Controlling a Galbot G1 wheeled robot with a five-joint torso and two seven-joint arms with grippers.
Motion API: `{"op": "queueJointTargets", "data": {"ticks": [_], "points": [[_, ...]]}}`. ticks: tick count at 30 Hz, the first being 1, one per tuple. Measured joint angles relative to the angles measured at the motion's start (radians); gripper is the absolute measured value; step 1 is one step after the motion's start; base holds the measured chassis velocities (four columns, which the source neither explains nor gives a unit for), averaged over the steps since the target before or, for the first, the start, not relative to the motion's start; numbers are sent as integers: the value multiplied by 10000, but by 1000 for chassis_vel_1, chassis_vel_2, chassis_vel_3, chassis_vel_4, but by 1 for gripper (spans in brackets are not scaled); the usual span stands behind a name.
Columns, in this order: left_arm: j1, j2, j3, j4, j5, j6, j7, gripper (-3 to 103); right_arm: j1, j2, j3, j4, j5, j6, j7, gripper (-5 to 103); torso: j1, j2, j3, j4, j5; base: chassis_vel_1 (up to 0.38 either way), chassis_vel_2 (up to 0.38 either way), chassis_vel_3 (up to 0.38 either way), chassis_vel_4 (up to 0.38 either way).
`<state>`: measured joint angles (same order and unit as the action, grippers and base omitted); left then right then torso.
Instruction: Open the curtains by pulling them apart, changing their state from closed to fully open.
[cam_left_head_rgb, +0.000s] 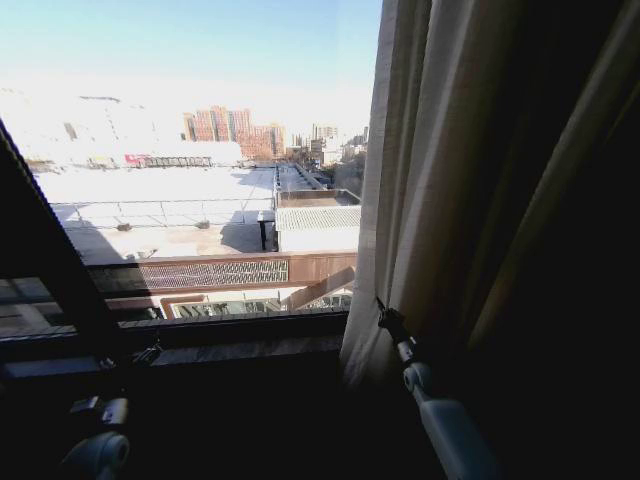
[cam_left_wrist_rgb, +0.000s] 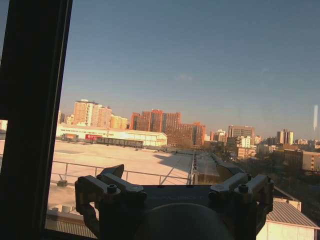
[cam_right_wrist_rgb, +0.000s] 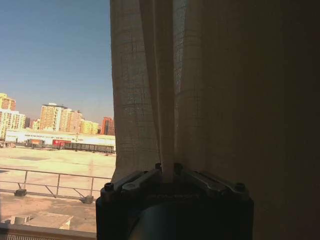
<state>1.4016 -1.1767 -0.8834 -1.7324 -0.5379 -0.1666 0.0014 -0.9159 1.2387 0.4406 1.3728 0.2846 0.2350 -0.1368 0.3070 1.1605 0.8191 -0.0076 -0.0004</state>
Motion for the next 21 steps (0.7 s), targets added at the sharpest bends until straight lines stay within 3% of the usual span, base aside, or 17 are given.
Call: {"op": "queueJointTargets", "data": {"ticks": [6, 11, 19, 21], "points": [[0, 0, 0, 0, 0, 0, 0, 100, 37, -13, -36, -90, 251, 334, 134, 0, -1, 0, 0, 0, 5, -321, -344, 333, 334], [0, -1, 3, 0, 0, 0, 3, 100, -91, -114, 64, 11, -76, 452, -198, 0, -1, 0, 0, -6, 4, -308, -298, 302, 300], [0, 0, 2, -1, 0, 0, 9, 100, -221, -250, 160, 3, -259, 340, 32, 0, -2, 0, -1, 1, 7, -54, -87, 93, 72], [0, 1, 1, 0, 0, -1, 1, 100, -127, -314, 197, -171, -286, 173, 501, 0, 0, 0, -1, 9, -11, 20, 26, -13, -12]]}}
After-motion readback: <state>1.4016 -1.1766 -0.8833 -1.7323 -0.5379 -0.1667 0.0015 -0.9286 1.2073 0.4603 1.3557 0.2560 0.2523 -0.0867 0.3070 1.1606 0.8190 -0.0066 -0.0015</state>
